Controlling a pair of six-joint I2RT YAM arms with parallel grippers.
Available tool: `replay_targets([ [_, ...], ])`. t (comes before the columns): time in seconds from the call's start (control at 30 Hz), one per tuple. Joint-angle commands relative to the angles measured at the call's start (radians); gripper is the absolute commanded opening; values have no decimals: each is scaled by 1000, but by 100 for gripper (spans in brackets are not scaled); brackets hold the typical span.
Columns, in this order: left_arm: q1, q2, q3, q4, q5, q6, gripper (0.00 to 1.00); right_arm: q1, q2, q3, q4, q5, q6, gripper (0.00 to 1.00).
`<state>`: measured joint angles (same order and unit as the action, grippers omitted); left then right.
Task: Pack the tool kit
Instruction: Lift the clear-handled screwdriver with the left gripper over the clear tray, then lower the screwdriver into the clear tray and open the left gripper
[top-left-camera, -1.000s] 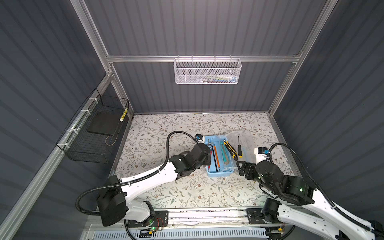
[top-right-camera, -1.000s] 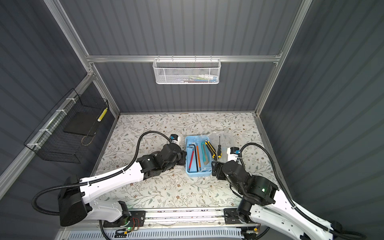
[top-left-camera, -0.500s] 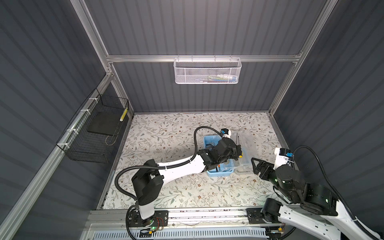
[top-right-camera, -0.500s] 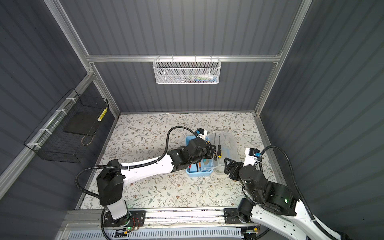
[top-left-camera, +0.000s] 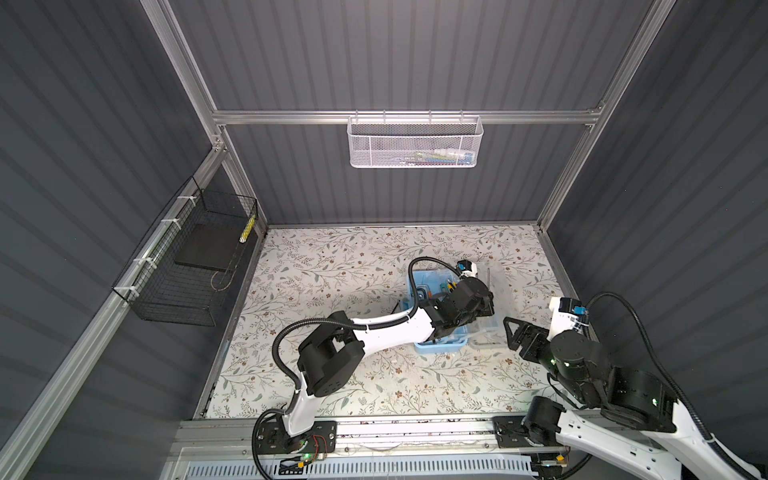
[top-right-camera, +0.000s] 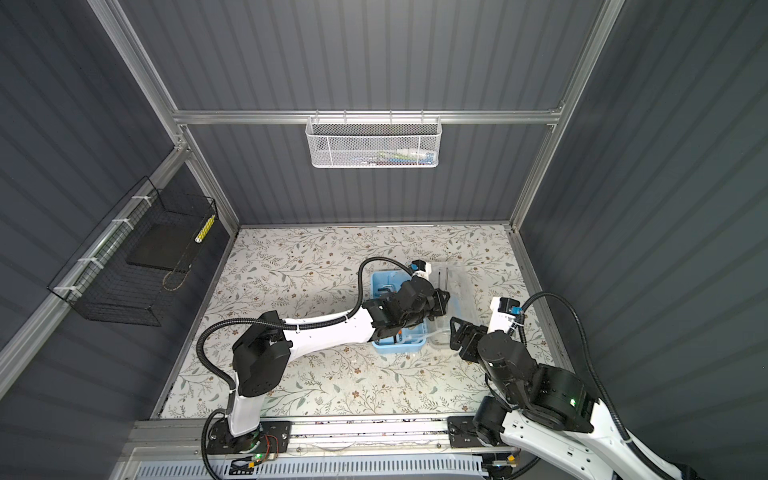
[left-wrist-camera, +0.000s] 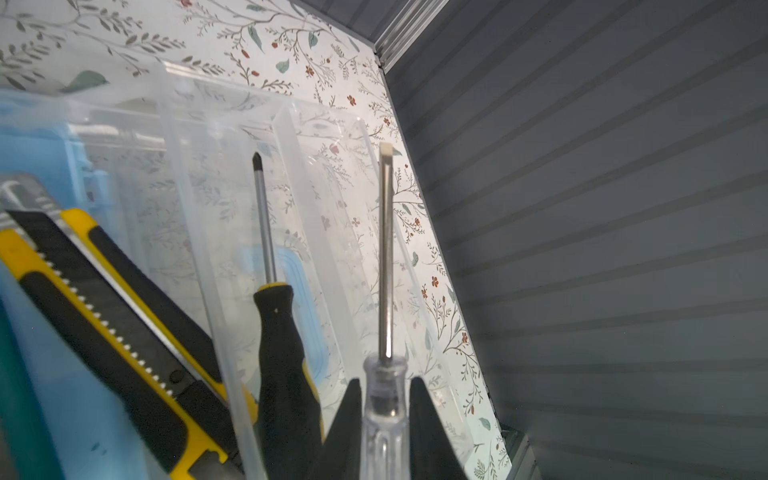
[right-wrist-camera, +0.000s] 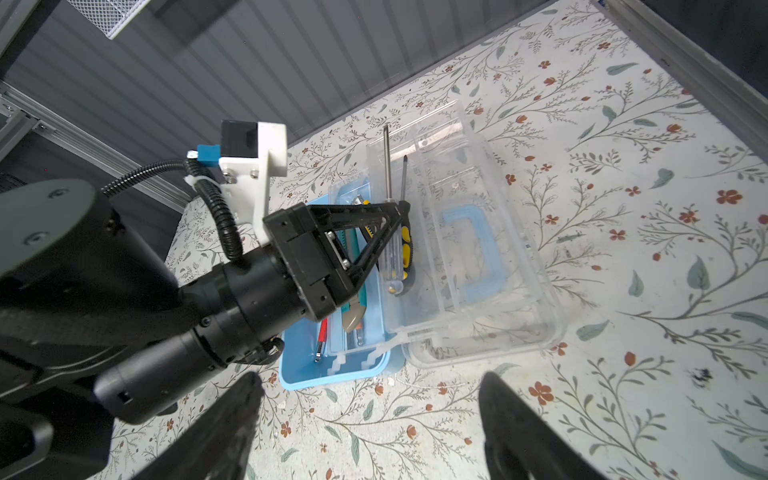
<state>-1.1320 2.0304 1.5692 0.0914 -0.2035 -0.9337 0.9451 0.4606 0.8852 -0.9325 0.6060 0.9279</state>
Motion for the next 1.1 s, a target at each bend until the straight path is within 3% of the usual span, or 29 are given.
replay_targets([
  [0.0, -6, 20, 38, 1, 9, -36, 0, -2, -14, -2, -18, 27, -2, 81],
  [0.4, -5, 76, 54, -29, -3, -58, 1, -2, -44, -21, -29, 28, 4, 82],
  [0.57, -7, 99, 73, -33, 10, -60, 15, -2, -43, -26, -28, 28, 6, 83],
  [0.93, -6, 96, 63, -42, -6, -62, 21, -2, -27, -26, -8, 31, -4, 84],
  [1.07, -6, 93, 66, -48, -18, -55, 31, -2, -14, -26, -6, 26, -5, 85],
])
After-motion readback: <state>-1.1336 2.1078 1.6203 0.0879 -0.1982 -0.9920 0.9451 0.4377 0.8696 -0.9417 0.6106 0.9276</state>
